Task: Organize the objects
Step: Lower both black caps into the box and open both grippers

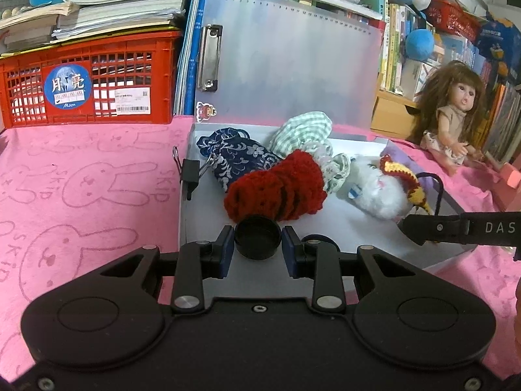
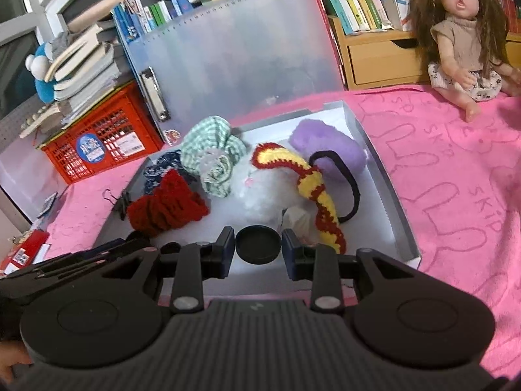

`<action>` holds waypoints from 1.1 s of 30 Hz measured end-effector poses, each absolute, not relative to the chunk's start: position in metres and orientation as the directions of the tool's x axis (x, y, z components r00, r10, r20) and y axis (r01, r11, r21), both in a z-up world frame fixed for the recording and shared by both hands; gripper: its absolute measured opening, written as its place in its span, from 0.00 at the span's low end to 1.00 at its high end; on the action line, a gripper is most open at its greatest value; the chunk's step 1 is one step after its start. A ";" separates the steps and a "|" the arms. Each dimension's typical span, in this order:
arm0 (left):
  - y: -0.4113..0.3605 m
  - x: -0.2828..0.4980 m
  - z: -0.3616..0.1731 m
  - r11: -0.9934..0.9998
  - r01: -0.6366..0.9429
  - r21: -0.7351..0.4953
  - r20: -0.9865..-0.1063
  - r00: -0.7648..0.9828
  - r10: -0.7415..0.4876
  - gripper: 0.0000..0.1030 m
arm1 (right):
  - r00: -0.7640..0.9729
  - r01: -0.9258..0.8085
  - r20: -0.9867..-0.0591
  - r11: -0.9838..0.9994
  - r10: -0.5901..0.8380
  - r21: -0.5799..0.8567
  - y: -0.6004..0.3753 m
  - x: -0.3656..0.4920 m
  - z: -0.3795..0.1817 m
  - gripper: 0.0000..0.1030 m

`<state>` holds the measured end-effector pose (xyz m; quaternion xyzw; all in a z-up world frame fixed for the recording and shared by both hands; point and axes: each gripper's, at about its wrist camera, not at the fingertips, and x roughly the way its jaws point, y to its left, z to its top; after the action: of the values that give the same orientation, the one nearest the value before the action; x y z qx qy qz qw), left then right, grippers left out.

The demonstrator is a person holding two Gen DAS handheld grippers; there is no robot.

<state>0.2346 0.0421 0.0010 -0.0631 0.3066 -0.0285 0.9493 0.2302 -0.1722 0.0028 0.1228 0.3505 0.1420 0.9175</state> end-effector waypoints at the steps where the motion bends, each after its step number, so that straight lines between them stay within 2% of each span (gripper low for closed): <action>1: 0.041 0.236 0.000 0.991 0.017 -0.132 -0.579 0.810 -0.091 0.29 | 0.714 -0.171 -0.612 0.933 0.340 0.318 -0.172 0.231 0.002 0.36; 23: 0.032 0.249 -0.004 0.995 0.018 -0.101 -0.569 0.819 -0.073 0.29 | 0.719 -0.152 -0.634 0.955 0.284 0.256 -0.166 0.239 -0.003 0.36; 25: 0.033 0.247 -0.002 0.994 0.022 -0.112 -0.565 0.821 -0.082 0.29 | 0.721 -0.158 -0.631 0.955 0.286 0.253 -0.166 0.238 -0.003 0.38; 27: 0.032 0.244 0.001 0.994 0.025 -0.104 -0.554 0.829 -0.079 0.29 | 0.725 -0.163 -0.625 0.953 0.291 0.255 -0.166 0.236 -0.001 0.55; 31: 0.031 0.238 0.010 0.995 0.035 -0.094 -0.546 0.834 -0.081 0.40 | 0.732 -0.181 -0.611 0.951 0.302 0.252 -0.166 0.230 0.005 0.55; 33: 0.032 0.232 0.014 0.995 0.037 -0.097 -0.543 0.836 -0.084 0.40 | 0.737 -0.193 -0.604 0.950 0.305 0.245 -0.166 0.225 0.008 0.58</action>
<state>0.2322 0.0319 0.0145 -0.0411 0.2849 -0.0317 0.9572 0.2247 -0.1665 0.0085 0.0830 0.3371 0.1343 0.9281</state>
